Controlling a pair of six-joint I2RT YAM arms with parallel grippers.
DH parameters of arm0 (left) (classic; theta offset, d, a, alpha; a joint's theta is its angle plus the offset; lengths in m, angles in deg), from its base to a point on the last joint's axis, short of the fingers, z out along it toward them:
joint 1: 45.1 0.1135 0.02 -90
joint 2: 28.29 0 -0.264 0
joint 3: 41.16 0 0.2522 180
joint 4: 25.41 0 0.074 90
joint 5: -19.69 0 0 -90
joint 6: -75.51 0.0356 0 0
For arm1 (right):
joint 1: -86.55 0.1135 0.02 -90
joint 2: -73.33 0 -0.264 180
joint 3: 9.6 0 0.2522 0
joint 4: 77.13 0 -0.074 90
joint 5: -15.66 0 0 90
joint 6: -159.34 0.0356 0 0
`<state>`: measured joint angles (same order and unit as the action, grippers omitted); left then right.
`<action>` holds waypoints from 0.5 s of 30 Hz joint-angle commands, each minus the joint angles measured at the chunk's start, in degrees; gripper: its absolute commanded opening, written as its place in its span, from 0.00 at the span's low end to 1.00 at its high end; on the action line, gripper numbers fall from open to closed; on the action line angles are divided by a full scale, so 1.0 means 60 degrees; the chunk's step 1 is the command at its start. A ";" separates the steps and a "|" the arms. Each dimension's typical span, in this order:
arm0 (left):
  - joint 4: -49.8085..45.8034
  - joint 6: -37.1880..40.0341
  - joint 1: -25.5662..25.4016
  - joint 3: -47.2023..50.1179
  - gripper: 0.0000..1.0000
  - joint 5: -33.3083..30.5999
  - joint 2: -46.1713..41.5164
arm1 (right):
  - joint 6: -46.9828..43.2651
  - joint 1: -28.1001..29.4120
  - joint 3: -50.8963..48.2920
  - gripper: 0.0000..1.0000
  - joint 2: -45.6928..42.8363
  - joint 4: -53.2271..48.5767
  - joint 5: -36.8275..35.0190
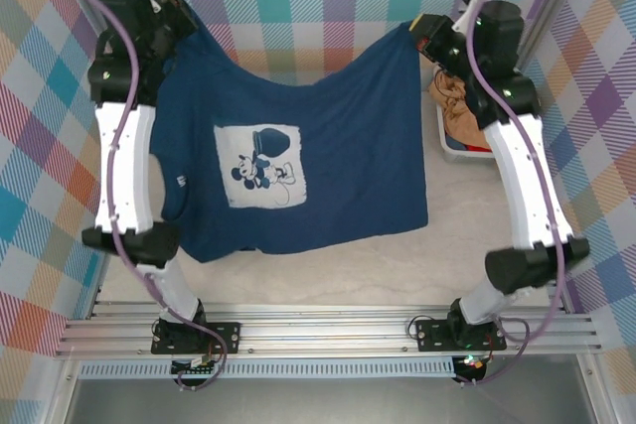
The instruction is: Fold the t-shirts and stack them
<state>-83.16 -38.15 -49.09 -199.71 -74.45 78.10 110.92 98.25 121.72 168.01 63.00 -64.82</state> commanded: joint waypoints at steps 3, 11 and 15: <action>0.1396 -0.0690 0.0660 -0.2320 0.00 0.1914 0.0470 | 0.0714 -0.0329 0.1700 0.00 0.0849 0.0690 0.0843; 0.2788 -0.1220 0.0851 -0.2832 0.00 0.2111 -0.0410 | 0.1448 -0.1236 0.4494 0.00 0.2159 0.0220 0.1146; 0.1427 -0.0814 0.0646 -0.2244 0.00 0.2235 -0.1439 | 0.1621 -0.1620 0.4554 0.00 0.2161 -0.0209 0.1653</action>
<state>-73.55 -44.20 -44.93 -213.98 -62.63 74.69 118.66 89.71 148.63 180.62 62.78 -57.92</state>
